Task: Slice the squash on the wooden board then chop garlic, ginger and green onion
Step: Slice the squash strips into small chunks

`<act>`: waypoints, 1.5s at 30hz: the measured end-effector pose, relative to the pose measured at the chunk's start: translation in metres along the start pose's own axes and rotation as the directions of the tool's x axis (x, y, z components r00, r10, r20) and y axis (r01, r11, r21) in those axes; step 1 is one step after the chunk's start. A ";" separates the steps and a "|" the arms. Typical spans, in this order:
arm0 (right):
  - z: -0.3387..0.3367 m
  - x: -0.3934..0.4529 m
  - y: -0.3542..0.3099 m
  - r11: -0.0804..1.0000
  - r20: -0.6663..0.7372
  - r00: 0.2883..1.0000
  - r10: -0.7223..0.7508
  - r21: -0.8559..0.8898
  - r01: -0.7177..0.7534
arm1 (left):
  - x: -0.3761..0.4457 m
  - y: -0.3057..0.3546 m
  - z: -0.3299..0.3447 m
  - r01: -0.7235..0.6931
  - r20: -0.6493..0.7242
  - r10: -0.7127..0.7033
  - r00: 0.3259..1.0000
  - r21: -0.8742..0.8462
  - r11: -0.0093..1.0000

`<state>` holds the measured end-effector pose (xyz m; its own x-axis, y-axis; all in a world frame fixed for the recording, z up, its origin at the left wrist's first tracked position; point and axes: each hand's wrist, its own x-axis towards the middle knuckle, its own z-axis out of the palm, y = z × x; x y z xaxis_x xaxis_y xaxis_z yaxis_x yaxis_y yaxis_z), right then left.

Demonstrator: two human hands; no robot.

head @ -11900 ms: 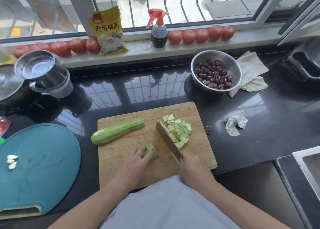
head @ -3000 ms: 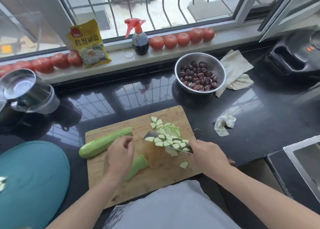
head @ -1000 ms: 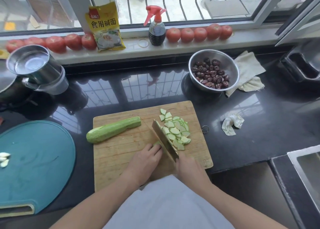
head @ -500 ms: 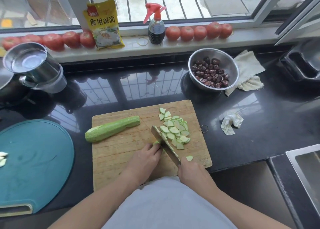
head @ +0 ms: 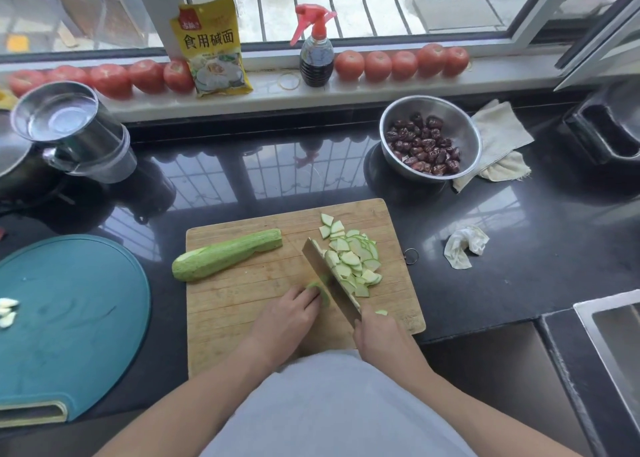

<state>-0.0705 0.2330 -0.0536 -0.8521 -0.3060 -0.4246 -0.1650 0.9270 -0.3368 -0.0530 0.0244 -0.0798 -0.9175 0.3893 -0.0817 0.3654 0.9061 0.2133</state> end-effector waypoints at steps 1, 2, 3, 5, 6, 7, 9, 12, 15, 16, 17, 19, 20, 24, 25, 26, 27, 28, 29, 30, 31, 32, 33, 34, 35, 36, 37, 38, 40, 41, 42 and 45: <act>-0.001 -0.003 0.000 1.000 0.005 1.000 -0.016 -0.026 0.016 | 0.001 0.001 0.000 -0.005 0.000 0.005 1.000 0.004 1.000; -0.001 -0.004 0.000 0.999 0.010 1.000 -0.024 -0.046 0.024 | 0.001 0.001 0.000 -0.010 0.002 0.010 1.000 0.007 1.000; -0.001 -0.004 0.000 0.998 0.013 1.000 -0.026 -0.061 0.027 | 0.002 0.002 0.000 -0.012 0.004 0.012 1.000 0.010 1.000; 0.000 -0.004 -0.001 0.996 0.023 0.999 -0.026 -0.084 0.028 | 0.001 0.002 0.000 -0.004 0.012 0.004 1.000 0.012 1.000; 0.002 -0.004 -0.001 0.996 0.026 0.999 -0.020 -0.083 0.022 | 0.001 0.002 0.000 0.002 0.021 -0.002 1.000 0.012 1.000; 0.003 -0.004 -0.001 0.997 0.024 1.000 -0.007 -0.077 0.009 | 0.001 0.002 -0.001 0.007 0.028 -0.007 1.000 0.011 1.000; 0.005 -0.004 0.000 0.996 0.024 1.000 0.007 -0.084 -0.005 | 0.001 0.003 -0.001 0.014 0.030 -0.014 0.999 0.012 1.000; 0.009 0.000 -0.003 0.992 0.032 0.999 0.015 -0.124 -0.011 | 0.002 0.003 -0.001 0.016 0.024 -0.016 1.000 0.012 1.000; 0.014 0.010 -0.011 0.990 0.042 0.999 0.020 -0.137 -0.014 | 0.002 0.004 -0.003 0.004 0.019 -0.005 1.000 0.020 1.000; 0.014 0.015 -0.014 0.993 0.029 0.999 0.029 -0.117 -0.025 | 0.002 0.004 -0.004 0.003 0.014 -0.003 1.000 0.018 1.000; 0.014 0.020 -0.017 0.996 0.013 0.999 0.035 -0.086 -0.033 | 0.001 0.004 -0.005 0.002 0.013 -0.003 1.000 0.015 1.000; 0.012 0.026 -0.020 0.999 -0.020 0.999 0.036 -0.026 -0.037 | 0.000 0.005 -0.007 0.001 0.021 -0.002 1.000 0.017 1.000; 0.009 0.026 -0.019 0.999 -0.027 0.999 0.037 -0.001 -0.037 | -0.001 0.005 -0.008 0.001 0.022 -0.001 1.000 0.017 1.000; 0.000 0.013 -0.010 0.999 -0.004 1.000 0.009 0.044 -0.008 | -0.003 0.004 -0.006 0.016 0.013 -0.016 1.000 0.010 1.000; -0.001 0.008 -0.009 1.000 -0.002 1.000 -0.004 0.031 0.004 | -0.002 0.004 -0.006 0.017 0.008 -0.017 1.000 0.015 1.000; -0.002 0.004 -0.008 1.000 -0.002 1.000 -0.016 0.008 0.016 | -0.001 0.004 -0.005 0.017 0.003 -0.017 1.000 0.014 1.000; -0.003 0.001 -0.008 0.999 0.003 1.000 -0.031 -0.017 0.031 | -0.001 0.005 -0.004 0.017 -0.001 -0.017 1.000 0.012 1.000; -0.003 0.000 -0.008 0.998 0.008 0.999 -0.045 -0.039 0.046 | 0.000 0.006 -0.004 0.016 -0.001 -0.016 1.000 0.013 1.000; -0.004 -0.001 -0.008 0.996 0.012 0.998 -0.057 -0.063 0.057 | 0.000 0.005 -0.003 0.017 0.000 -0.017 1.000 0.017 1.000; -0.004 -0.001 -0.009 0.994 0.017 0.998 -0.064 -0.087 0.065 | 0.000 0.005 -0.003 0.018 0.005 -0.018 1.000 0.018 1.000; -0.004 -0.002 -0.010 0.992 0.019 0.998 -0.067 -0.108 0.069 | 0.000 0.005 -0.003 0.017 0.012 -0.018 1.000 0.016 1.000; -0.003 -0.002 -0.010 0.989 0.014 0.997 -0.071 -0.133 0.072 | 0.000 0.005 -0.003 0.016 0.019 -0.016 1.000 0.016 1.000; -0.001 -0.003 -0.009 0.986 0.010 0.997 -0.072 -0.149 0.073 | 0.000 0.005 -0.003 0.016 0.026 -0.016 1.000 0.019 1.000; -0.001 -0.002 -0.009 0.985 0.007 0.998 -0.069 -0.157 0.070 | 0.001 0.006 -0.004 0.017 0.031 -0.018 0.999 0.020 1.000; 0.001 -0.002 -0.010 0.984 0.007 0.998 -0.061 -0.168 0.061 | 0.001 0.006 -0.005 0.020 0.037 -0.020 0.999 0.018 1.000; 0.001 -0.001 -0.012 0.983 0.004 0.999 -0.048 -0.180 0.048 | 0.001 0.006 -0.006 0.023 0.045 -0.024 0.999 0.015 1.000; 0.002 0.001 -0.014 0.982 -0.004 1.000 -0.030 -0.185 0.029 | 0.000 0.006 -0.007 0.027 0.054 -0.028 0.998 0.013 1.000; 0.003 0.004 -0.015 0.984 -0.026 0.999 -0.020 -0.178 0.015 | 0.000 0.006 -0.008 0.031 0.063 -0.032 0.998 0.008 0.999; 0.007 0.012 -0.019 0.993 -0.037 0.999 0.004 -0.119 -0.008 | -0.001 0.006 -0.009 0.036 0.081 -0.036 0.996 -0.007 0.999; 0.009 0.016 -0.021 0.996 -0.015 1.000 0.026 -0.085 -0.027 | -0.001 0.006 -0.010 0.035 0.081 -0.034 0.996 -0.010 0.999; 0.011 0.020 -0.022 0.997 -0.010 0.999 0.043 -0.058 -0.043 | 0.000 0.006 -0.011 0.033 0.077 -0.032 0.996 -0.010 0.999; 0.012 0.026 -0.019 0.999 -0.053 0.997 0.051 0.015 -0.050 | -0.001 0.006 -0.014 0.029 0.069 -0.029 0.997 -0.008 1.000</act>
<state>-0.0832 0.2047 -0.0687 -0.8845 -0.2466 -0.3961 -0.1146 0.9378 -0.3278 -0.0524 0.0273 -0.0648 -0.9145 0.3736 -0.1552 0.3370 0.9157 0.2187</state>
